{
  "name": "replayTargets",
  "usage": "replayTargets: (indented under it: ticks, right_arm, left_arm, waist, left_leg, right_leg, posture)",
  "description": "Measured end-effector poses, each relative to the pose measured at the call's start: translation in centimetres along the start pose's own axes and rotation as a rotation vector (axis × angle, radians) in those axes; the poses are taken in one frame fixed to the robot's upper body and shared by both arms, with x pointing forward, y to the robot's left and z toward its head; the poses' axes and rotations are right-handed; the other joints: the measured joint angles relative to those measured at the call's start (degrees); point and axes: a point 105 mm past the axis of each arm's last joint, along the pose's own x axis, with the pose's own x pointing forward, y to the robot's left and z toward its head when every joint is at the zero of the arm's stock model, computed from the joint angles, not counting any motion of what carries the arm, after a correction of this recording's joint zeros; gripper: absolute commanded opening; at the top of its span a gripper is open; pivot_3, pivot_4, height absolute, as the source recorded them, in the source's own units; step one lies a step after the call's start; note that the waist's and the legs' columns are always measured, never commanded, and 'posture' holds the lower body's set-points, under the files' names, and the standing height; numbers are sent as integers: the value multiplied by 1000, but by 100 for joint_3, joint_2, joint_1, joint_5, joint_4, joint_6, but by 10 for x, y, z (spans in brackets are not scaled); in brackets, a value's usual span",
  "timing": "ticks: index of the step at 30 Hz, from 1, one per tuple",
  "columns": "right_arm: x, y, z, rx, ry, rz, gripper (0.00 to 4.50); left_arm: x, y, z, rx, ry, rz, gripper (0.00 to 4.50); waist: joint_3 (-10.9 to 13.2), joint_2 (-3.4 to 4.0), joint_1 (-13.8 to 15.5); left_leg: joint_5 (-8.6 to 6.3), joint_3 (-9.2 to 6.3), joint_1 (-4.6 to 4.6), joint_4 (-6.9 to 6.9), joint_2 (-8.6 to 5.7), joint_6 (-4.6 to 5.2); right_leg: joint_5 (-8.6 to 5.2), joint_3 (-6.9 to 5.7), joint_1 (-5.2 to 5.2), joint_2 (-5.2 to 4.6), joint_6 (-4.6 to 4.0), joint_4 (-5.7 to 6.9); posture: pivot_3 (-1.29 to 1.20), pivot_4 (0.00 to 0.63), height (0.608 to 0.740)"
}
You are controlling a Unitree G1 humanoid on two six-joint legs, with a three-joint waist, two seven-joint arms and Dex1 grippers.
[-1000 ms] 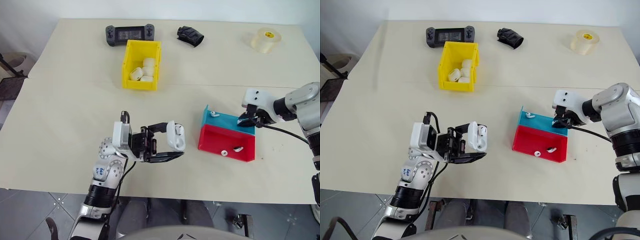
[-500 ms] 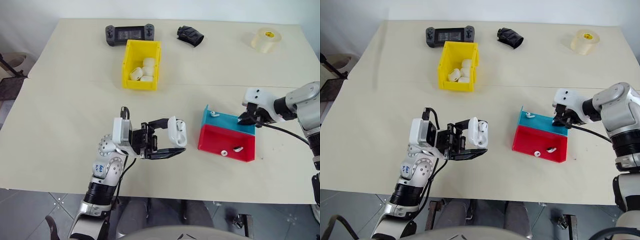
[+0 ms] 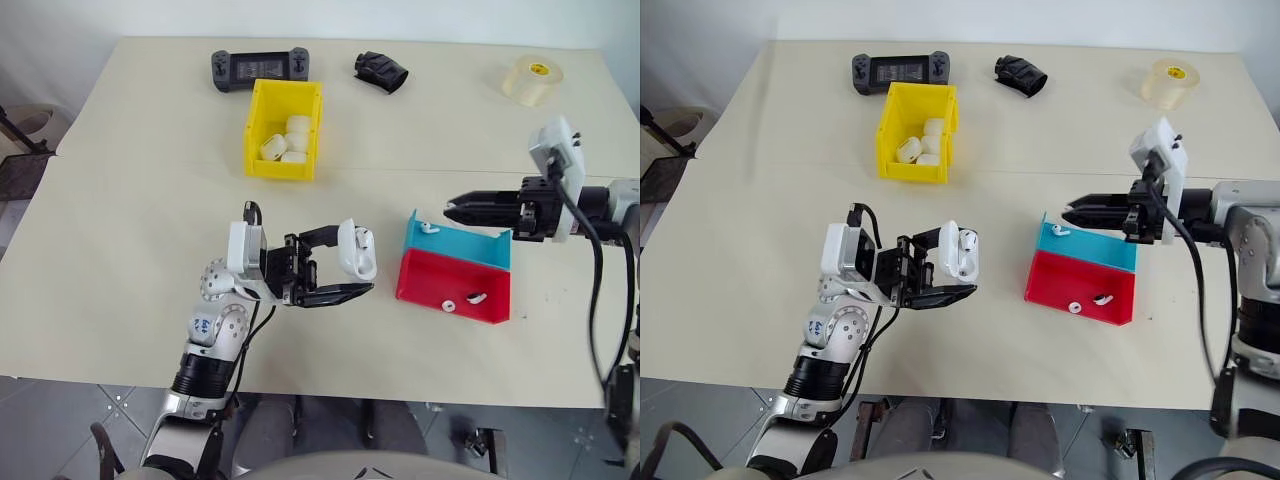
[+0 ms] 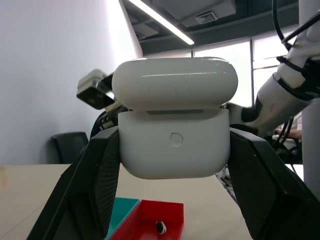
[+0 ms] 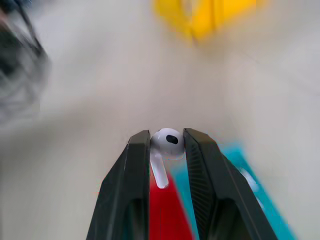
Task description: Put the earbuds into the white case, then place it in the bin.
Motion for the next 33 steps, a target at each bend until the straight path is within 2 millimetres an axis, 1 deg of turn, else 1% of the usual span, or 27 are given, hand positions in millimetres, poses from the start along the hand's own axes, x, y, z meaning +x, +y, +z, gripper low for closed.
replayTargets:
  ticks: [2, 5, 8, 10, 14, 18, 21, 27, 33]
  right_arm:
    - [5, 18, 6, 59, -145, 42, 1024]
    - [9, 39, 3, 158, -320, 101, 1024]
    - [11, 52, -1, 218, -460, 91, 1024]
    - [14, 59, -3, 249, -509, 95, 1024]
    - [13, 70, 4, 262, -646, 72, 1024]
    - [19, 80, 3, 276, -688, 63, 1024]
    - [26, 89, -2, 266, -738, 39, 1024]
    - [44, 92, -22, 162, -646, -20, 1024]
    - [47, 94, -21, 109, -675, -19, 1024]
  left_arm:
    - [-1, 2, 0, -1, 1, -1, 2795]
    - [-4, 7, -1, -7, 2, 1, 2795]
    - [-5, 11, -1, -10, -3, 9, 2795]
    - [-5, 13, -1, -11, -3, 6, 2795]
    - [-5, 16, -3, -26, -4, 0, 2795]
    - [-3, 19, -2, -28, -5, -8, 2795]
    - [-2, 22, -3, -36, -7, -4, 2795]
    - [-1, 23, -5, -53, -13, 6, 2795]
    - [-1, 23, -6, -62, -13, 7, 2795]
  waist:
    - [0, 0, -3]
    - [-1, 0, 0]
    - [-1, 1, 4]
    - [-1, 1, -12]
    - [-2, 2, -36]
    - [-2, 2, -120]
    - [-2, 2, -168]
    - [-3, 0, -157]
    - [-3, -1, -152]
  left_leg:
    - [0, 1, 0, -1, -1, -1]
    - [1, -4, 0, -3, -1, -2]
    - [1, -7, -1, -3, -6, -2]
    - [1, 5, -2, -5, -17, -1]
    - [1, 14, -1, -7, -19, -2]
    - [2, 27, -1, -7, -18, -1]
    - [3, 41, 1, -8, -17, -1]
    - [3, 41, 2, -7, -17, 0]
    - [3, 40, 2, -7, -15, -1]
  right_leg:
    - [1, 1, -3, 0, -2, 4]
    - [2, 3, -9, -3, -2, 18]
    - [3, 5, -26, -8, -5, 52]
    - [3, 10, -35, -9, -5, 55]
    - [2, 10, -48, -3, -5, 65]
    - [2, 15, -57, -3, -5, 75]
    - [2, 19, -66, -1, -6, 80]
    - [2, 20, -66, -1, -6, 80]
    - [2, 20, -66, 0, -6, 80]
  posture:
    - [0, 150, 740]
    - [0, 150, 740]
    - [0, 150, 740]
    - [0, 150, 740]
    - [0, 150, 740]
    - [0, 150, 740]
    - [0, 150, 740]
    - [0, 150, 740]
    - [0, 150, 740]
